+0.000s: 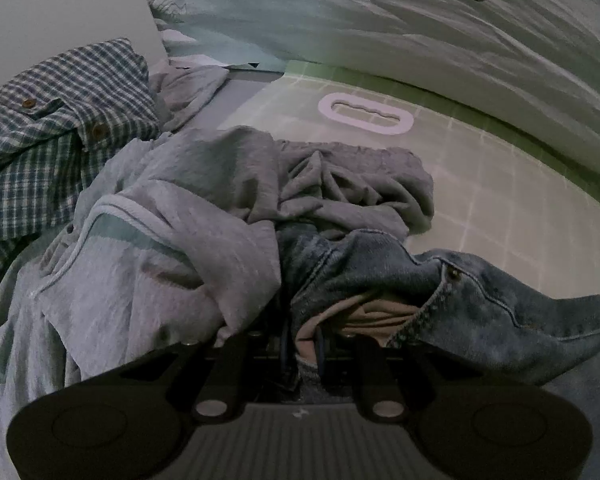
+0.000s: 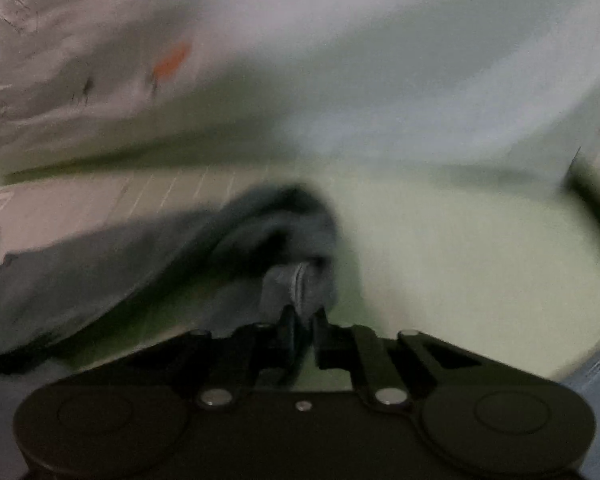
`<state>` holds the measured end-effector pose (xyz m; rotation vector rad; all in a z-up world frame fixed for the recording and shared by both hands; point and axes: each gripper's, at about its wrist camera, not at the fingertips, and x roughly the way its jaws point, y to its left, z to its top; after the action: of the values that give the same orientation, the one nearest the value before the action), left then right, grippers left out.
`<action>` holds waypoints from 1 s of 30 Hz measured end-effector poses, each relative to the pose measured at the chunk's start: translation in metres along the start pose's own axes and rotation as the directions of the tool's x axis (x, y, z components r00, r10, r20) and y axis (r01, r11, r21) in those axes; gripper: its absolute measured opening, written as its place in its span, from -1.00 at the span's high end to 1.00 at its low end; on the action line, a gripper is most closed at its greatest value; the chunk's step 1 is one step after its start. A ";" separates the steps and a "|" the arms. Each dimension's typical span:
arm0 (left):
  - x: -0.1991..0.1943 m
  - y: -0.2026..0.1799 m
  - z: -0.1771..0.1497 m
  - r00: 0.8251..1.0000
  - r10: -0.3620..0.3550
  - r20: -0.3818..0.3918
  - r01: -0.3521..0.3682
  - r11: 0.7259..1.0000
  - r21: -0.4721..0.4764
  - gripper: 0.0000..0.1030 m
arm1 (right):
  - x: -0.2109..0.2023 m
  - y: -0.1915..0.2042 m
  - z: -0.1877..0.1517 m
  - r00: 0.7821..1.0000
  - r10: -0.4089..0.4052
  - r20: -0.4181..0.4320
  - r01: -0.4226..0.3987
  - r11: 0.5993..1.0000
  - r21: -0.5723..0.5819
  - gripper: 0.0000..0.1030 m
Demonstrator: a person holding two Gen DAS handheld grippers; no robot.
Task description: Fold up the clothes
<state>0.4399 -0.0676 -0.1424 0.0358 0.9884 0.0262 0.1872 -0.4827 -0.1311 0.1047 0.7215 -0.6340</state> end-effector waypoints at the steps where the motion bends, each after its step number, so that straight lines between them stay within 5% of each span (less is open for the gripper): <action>1: 0.000 0.001 0.000 1.000 -0.004 -0.001 0.004 1.000 0.000 0.66 | -0.011 -0.002 0.010 0.996 -0.058 0.064 0.061 0.997 -0.043 0.86; 3: 0.000 0.001 0.001 1.000 -0.009 -0.004 0.009 1.000 -0.001 0.66 | -0.034 -0.006 0.032 0.960 -0.179 0.217 0.210 0.969 -0.129 0.86; 6: 0.000 0.000 0.000 1.000 -0.007 -0.005 0.007 1.000 -0.002 0.64 | -0.068 -0.007 0.056 0.846 -0.293 0.446 0.411 0.891 -0.193 0.84; 10: 0.000 -0.002 -0.001 1.000 0.001 0.000 -0.001 1.000 0.003 0.63 | -0.080 0.013 0.038 0.712 -0.340 0.615 0.621 0.715 -0.323 0.79; 11: 0.000 -0.002 -0.001 1.000 0.003 0.001 -0.003 1.000 0.003 0.63 | -0.075 0.017 0.027 0.713 -0.348 0.609 0.640 0.679 -0.360 0.79; 13: 0.000 -0.003 -0.001 1.000 0.008 0.002 -0.008 1.000 0.006 0.63 | -0.056 0.020 0.000 0.781 -0.368 0.505 0.601 0.663 -0.446 0.73; 15: 0.000 -0.004 -0.001 1.000 0.009 0.001 -0.009 1.000 0.013 0.63 | -0.032 0.018 -0.029 0.869 -0.398 0.295 0.495 0.701 -0.514 0.26; 17: 0.000 -0.006 -0.002 1.000 0.010 -0.001 -0.010 1.000 0.026 0.59 | -0.011 0.014 -0.059 0.912 -0.405 0.058 0.372 0.761 -0.532 0.18; 19: 0.000 -0.010 -0.002 1.000 0.009 -0.006 -0.009 0.999 0.053 0.50 | -0.005 0.012 -0.078 0.918 -0.392 -0.067 0.309 0.809 -0.500 0.11; 23: -0.005 -0.015 0.000 0.999 -0.016 -0.031 0.018 0.997 0.071 0.27 | -0.017 0.003 -0.070 0.929 -0.362 -0.075 0.318 0.886 -0.337 -0.58; 28: -0.039 -0.026 -0.007 0.996 -0.079 0.029 0.076 0.994 0.080 -0.64 | -0.006 -0.027 -0.037 0.953 -0.301 -0.044 0.293 0.948 -0.127 -0.93; 30: -0.050 -0.033 -0.011 0.991 -0.117 0.058 0.109 0.986 0.125 -0.82 | 0.006 -0.035 -0.024 0.966 -0.254 -0.053 0.253 0.967 -0.017 -0.94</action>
<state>0.4034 -0.1019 -0.1087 0.0920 0.9246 -0.1391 0.1567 -0.5073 -0.1489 0.0204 0.7984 -0.8748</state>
